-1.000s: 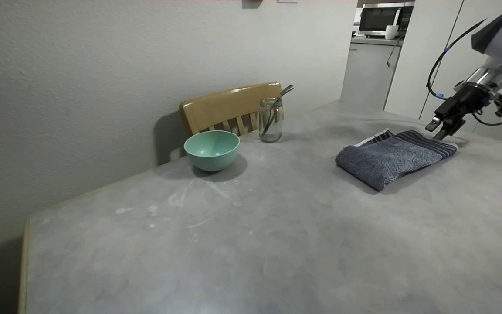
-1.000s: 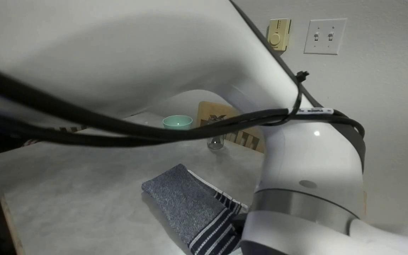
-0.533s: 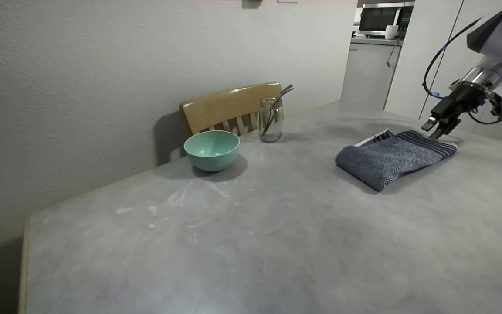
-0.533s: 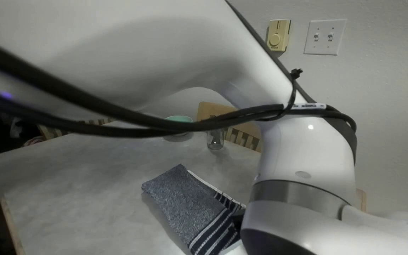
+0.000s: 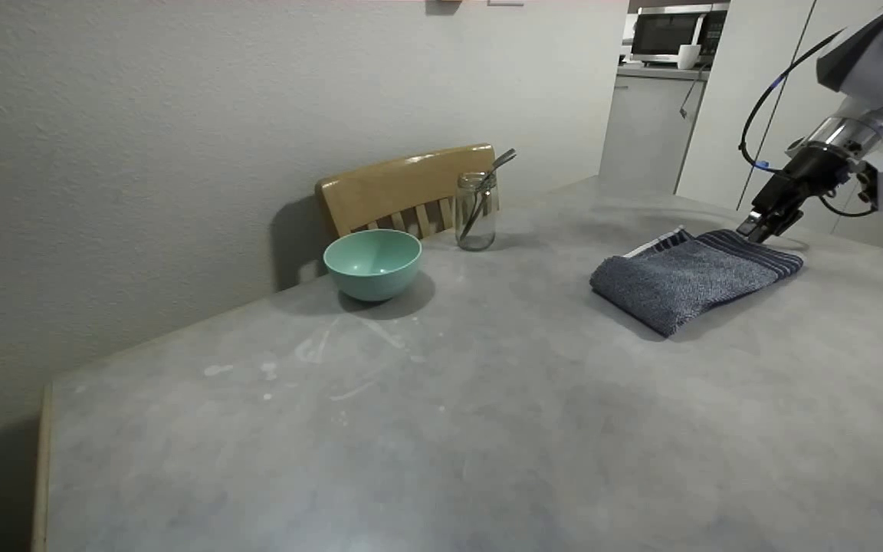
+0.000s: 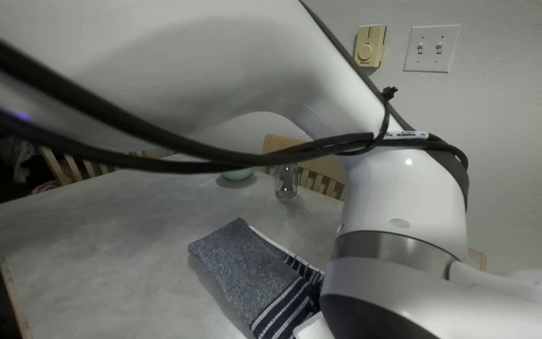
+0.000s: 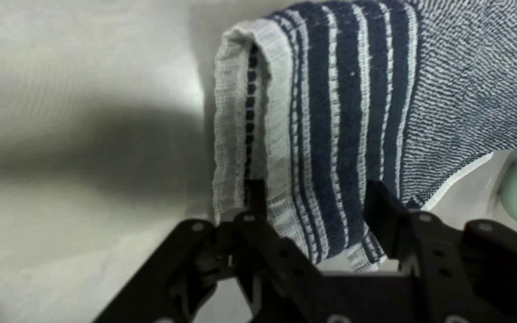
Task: Unfold the towel
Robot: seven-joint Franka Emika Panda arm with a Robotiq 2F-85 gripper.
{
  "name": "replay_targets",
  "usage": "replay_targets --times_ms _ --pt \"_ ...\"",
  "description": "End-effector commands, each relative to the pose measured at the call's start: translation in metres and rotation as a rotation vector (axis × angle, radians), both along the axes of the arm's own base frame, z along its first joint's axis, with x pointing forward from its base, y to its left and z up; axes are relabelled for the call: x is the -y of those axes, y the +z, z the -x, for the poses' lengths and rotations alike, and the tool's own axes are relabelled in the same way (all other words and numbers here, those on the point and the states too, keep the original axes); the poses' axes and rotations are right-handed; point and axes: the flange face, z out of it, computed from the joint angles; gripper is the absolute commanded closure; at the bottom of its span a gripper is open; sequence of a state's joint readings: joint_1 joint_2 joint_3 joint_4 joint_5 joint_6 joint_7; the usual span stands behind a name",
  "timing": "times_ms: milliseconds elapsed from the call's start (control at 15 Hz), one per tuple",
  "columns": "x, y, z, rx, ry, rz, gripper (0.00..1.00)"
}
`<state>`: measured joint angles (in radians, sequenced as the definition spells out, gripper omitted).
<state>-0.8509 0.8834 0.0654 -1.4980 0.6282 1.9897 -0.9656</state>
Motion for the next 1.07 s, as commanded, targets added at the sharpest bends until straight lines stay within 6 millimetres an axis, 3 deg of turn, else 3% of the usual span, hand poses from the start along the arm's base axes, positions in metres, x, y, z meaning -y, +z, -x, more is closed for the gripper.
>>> replay_targets --times_ms 0,200,467,1000 --pt "0.004 0.000 0.000 -0.003 0.009 0.012 0.15" --pt "0.011 0.007 0.002 -0.017 -0.011 0.086 0.00" --pt "0.019 0.012 0.001 -0.012 -0.028 0.148 0.00" --pt "0.006 -0.010 0.001 -0.043 -0.015 0.099 0.00"
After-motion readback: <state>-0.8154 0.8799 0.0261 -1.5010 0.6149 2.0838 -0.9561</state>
